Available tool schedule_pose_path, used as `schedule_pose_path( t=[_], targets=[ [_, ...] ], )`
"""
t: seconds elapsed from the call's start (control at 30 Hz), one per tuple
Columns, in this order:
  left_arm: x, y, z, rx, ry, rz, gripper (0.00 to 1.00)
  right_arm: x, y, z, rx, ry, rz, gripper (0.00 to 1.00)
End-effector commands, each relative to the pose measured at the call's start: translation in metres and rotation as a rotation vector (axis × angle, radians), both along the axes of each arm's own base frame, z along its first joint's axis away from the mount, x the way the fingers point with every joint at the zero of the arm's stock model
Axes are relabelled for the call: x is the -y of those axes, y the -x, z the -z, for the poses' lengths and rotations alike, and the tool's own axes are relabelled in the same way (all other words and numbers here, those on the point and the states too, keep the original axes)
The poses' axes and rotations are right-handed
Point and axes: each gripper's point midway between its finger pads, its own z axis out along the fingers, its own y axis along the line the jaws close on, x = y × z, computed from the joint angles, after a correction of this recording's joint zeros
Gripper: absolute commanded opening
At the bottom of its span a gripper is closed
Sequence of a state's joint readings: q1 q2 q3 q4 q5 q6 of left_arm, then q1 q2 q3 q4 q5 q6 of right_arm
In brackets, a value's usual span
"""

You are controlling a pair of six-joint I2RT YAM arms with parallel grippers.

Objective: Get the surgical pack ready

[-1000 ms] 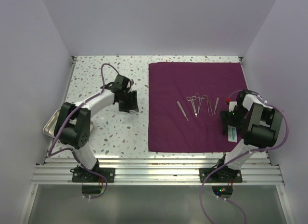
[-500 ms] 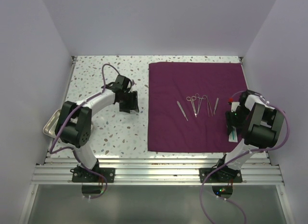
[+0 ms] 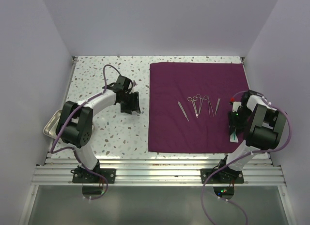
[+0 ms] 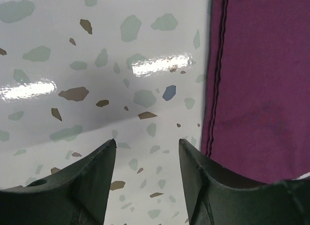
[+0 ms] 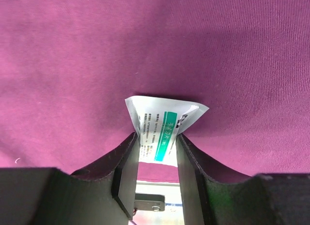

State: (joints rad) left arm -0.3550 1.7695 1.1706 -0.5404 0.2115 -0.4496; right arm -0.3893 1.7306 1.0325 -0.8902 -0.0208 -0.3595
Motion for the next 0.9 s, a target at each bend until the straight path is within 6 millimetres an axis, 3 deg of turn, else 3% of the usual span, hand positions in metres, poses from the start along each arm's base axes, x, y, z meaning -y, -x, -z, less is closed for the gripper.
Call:
schedule_pose_path(
  t=[0.0,0.3,0.47,0.67,0.87],
  targets=[
    [0.008,-0.012,-0.013,0.041,0.039,0.017,0.58,-0.003,-0.008,-0.015,0.066,-0.017,-0.017,0.38],
    [0.027,-0.007,-0.024,0.026,0.153,0.042,0.58,-0.010,-0.025,-0.041,0.172,-0.034,0.007,0.34],
    [0.048,-0.006,-0.040,0.034,0.284,0.062,0.58,-0.029,-0.031,-0.053,0.201,-0.037,-0.044,0.33],
    [0.074,0.006,-0.061,0.023,0.488,0.107,0.58,-0.089,-0.046,-0.071,0.185,-0.049,-0.263,0.33],
    [0.087,0.018,-0.079,0.007,0.620,0.136,0.57,-0.174,-0.069,-0.106,0.292,-0.136,-0.446,0.31]
  ],
)
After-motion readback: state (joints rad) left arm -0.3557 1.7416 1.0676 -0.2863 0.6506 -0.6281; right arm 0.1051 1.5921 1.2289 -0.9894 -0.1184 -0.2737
